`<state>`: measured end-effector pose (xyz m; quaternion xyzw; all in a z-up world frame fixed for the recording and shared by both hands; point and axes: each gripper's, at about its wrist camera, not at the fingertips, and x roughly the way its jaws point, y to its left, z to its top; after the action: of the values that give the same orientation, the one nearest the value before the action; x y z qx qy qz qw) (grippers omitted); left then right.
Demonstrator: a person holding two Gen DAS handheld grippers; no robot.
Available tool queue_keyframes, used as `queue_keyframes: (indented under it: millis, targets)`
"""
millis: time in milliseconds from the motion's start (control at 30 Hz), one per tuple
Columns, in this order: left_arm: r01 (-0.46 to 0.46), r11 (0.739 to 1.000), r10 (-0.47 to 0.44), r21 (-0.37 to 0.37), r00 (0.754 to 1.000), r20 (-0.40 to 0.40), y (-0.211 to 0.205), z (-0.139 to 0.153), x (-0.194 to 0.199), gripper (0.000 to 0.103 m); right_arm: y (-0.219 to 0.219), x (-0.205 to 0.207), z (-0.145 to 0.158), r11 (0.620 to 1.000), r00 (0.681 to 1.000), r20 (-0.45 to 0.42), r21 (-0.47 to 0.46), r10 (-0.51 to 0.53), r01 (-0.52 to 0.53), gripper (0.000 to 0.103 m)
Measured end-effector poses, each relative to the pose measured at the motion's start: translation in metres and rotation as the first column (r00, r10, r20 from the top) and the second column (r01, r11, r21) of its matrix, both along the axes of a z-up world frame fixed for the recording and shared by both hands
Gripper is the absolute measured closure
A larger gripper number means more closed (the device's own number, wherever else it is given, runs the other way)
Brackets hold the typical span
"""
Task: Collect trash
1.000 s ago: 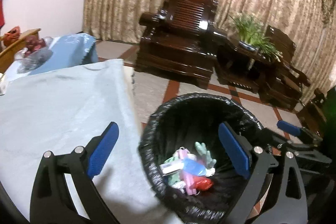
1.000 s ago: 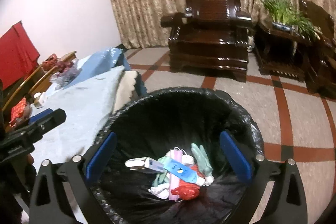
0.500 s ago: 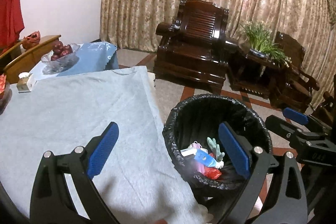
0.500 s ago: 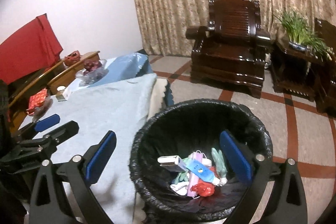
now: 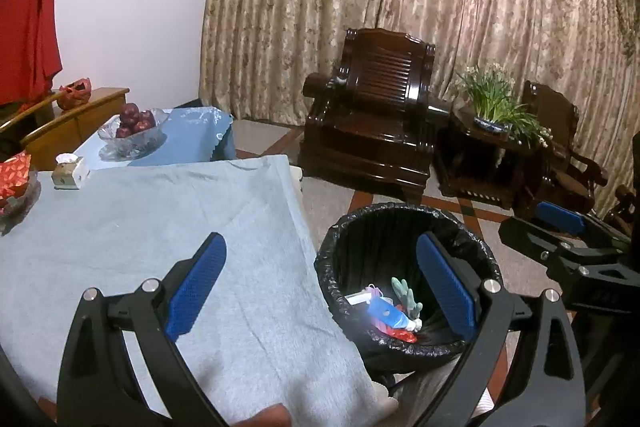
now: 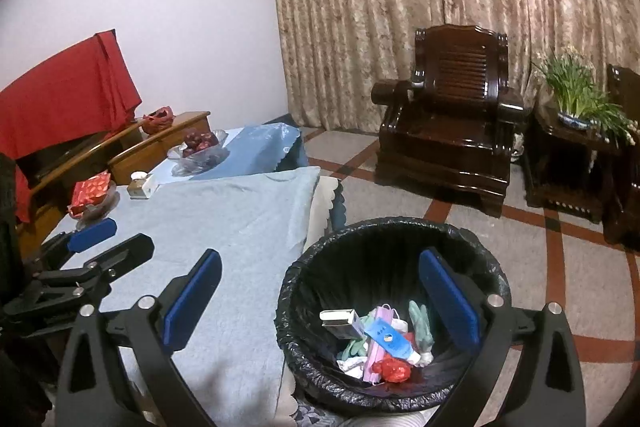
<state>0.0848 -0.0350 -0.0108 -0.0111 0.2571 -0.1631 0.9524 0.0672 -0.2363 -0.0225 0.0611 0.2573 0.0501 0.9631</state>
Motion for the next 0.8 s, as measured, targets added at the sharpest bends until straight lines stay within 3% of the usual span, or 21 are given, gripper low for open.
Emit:
queue_keyframes:
  millis: [800]
  targets:
    - [-0.031, 0.999, 0.032, -0.014, 0.999, 0.02, 0.014, 0.007, -0.007, 0.009, 0.012, -0.003, 0.003, 1.0, 1.0, 0.013, -0.014, 0.022, -0.021, 0.006]
